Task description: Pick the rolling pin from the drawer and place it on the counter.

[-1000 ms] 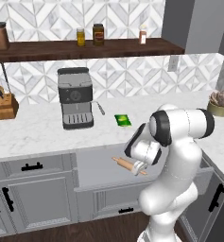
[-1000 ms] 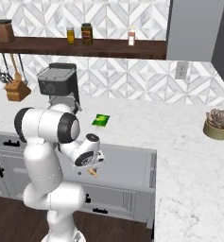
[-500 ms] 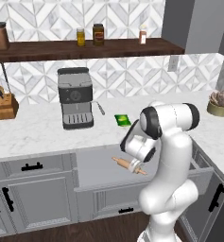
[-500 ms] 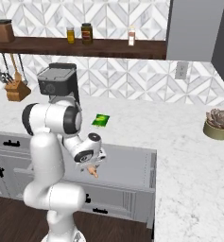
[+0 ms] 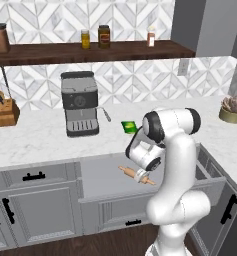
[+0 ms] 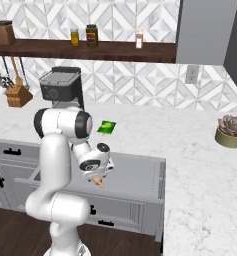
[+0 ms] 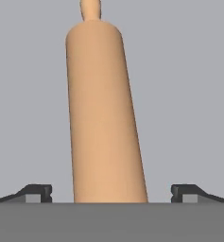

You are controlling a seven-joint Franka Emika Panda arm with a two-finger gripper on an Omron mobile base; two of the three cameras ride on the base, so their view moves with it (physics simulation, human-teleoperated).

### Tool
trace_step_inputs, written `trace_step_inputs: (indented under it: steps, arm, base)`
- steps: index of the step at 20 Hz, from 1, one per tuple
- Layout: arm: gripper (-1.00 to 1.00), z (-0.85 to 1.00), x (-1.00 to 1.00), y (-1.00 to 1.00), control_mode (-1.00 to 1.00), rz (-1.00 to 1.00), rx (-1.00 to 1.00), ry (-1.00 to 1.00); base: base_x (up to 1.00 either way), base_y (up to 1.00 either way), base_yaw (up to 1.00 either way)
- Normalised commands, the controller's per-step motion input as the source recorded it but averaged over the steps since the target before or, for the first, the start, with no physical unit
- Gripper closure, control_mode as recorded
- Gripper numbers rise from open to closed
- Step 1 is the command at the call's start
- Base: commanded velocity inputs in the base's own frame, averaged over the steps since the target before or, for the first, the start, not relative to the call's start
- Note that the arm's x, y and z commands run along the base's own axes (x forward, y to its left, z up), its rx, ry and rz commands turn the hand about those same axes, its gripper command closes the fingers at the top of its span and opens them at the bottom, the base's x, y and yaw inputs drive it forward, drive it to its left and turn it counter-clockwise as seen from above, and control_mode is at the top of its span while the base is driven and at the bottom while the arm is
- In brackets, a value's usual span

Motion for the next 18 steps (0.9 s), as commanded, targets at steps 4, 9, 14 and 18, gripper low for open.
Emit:
trace_step_inputs:
  steps: [4,9,14,18]
  arm:
    - [-1.00,-0.47,0.00,0.00,-1.00,0.00,0.00,0.00]
    - [1.00,-0.08,0.00,0.00,-1.00,0.00,0.00,0.00]
    - [1.00,0.00,-0.05,0.00,-1.00,0.00,0.00,-0.01]
    - [1.00,0.22,-0.66,-0.17,-1.00,0.00,0.00,-0.04]
  base:
    - [0.00,0.00,0.00]
    - [0.00,0.00,0.00]
    - [0.00,0.00,0.00]
    - [0.00,0.00,0.00]
